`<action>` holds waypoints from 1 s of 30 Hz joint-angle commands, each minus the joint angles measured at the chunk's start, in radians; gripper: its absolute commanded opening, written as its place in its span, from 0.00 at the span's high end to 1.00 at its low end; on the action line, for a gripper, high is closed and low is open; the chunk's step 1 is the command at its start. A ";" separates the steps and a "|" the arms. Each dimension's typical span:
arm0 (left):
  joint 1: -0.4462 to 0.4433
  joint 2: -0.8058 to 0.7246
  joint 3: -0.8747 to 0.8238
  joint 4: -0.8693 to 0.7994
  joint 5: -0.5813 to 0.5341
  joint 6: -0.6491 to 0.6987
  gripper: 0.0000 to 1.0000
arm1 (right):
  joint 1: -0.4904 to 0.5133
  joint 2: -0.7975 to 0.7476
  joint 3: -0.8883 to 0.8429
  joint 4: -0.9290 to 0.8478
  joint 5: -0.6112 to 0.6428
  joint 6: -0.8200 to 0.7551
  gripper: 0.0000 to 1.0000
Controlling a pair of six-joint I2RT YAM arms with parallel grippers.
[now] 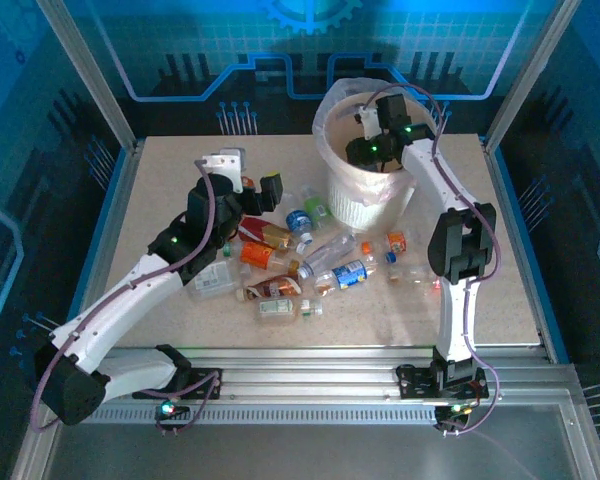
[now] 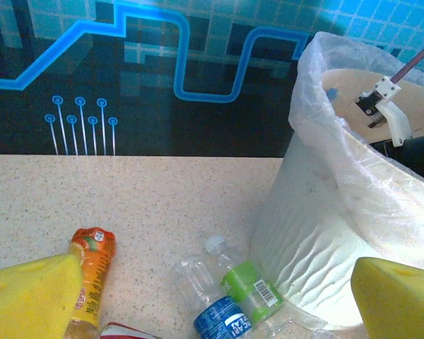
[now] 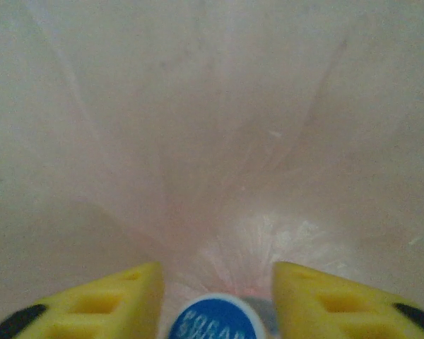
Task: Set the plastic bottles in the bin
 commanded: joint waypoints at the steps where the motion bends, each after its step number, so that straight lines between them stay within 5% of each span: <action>1: 0.013 -0.022 -0.029 -0.020 -0.041 -0.023 0.01 | -0.010 0.011 0.009 -0.033 0.022 -0.006 0.43; 15: 0.020 -0.122 -0.176 0.001 -0.082 -0.051 0.01 | 0.006 -0.037 0.428 -0.285 0.103 0.046 0.00; 18: 0.020 -0.150 -0.215 0.043 -0.081 -0.052 0.01 | 0.010 -0.082 0.486 -0.352 0.153 0.082 0.00; 22: 0.020 -0.178 -0.252 0.092 -0.088 -0.033 0.01 | 0.004 -0.232 0.362 -0.379 0.243 0.182 0.00; 30: 0.020 -0.204 -0.335 0.225 -0.109 0.004 0.01 | -0.012 -0.721 -0.230 -0.291 0.429 0.387 0.00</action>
